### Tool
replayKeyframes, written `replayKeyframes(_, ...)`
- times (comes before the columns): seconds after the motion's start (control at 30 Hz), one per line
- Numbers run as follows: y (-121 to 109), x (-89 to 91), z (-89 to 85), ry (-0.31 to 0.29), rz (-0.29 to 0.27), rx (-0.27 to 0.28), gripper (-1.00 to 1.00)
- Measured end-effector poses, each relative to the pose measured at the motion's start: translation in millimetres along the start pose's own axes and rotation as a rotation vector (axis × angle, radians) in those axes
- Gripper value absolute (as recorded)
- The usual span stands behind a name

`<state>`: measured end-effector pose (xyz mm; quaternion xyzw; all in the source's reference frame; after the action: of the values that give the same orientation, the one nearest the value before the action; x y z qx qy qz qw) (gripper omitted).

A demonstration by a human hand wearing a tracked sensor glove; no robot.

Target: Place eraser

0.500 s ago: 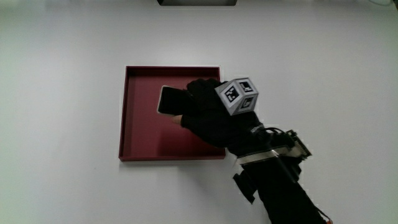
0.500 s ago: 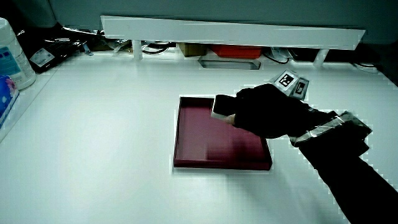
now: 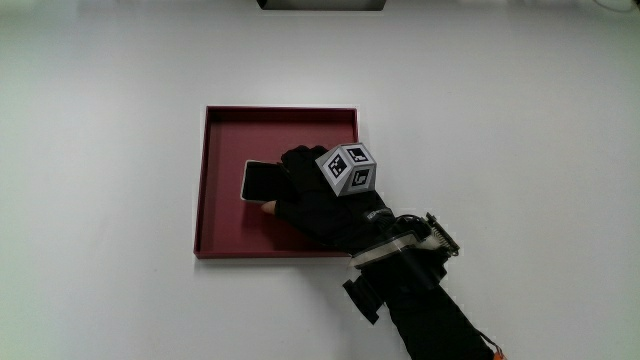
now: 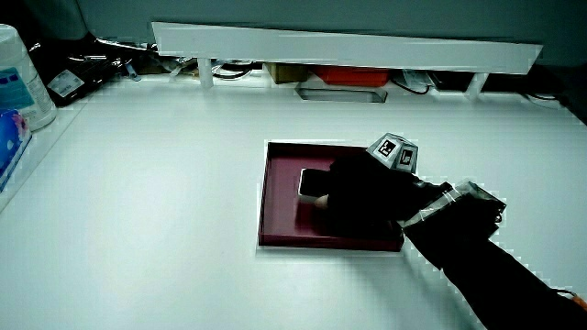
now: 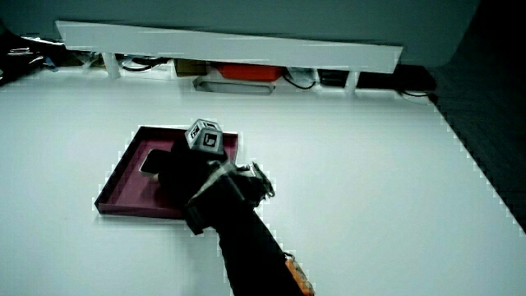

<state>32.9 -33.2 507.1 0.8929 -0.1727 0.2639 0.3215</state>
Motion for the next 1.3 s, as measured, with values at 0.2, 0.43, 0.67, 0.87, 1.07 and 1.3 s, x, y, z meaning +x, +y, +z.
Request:
replayKeyframes(0.2, 7.3, 8.2, -16.5, -0.001, -0.046, -0.046, 0.0)
replayKeyframes(0.43, 11.5, 14.4, -25.2, -0.003, -0.064, -0.062, 0.0)
replayKeyframes(0.67, 11.7, 19.8, -27.2, 0.019, -0.067, -0.066, -0.19)
replayKeyframes(0.87, 10.5, 21.2, -27.2, 0.031, -0.065, -0.069, -0.42)
replayKeyframes(1.07, 8.4, 24.7, -26.0, 0.052, -0.068, -0.063, -0.65)
replayKeyframes(1.3, -7.6, 21.0, -5.9, 0.121, 0.001, -0.049, -0.92)
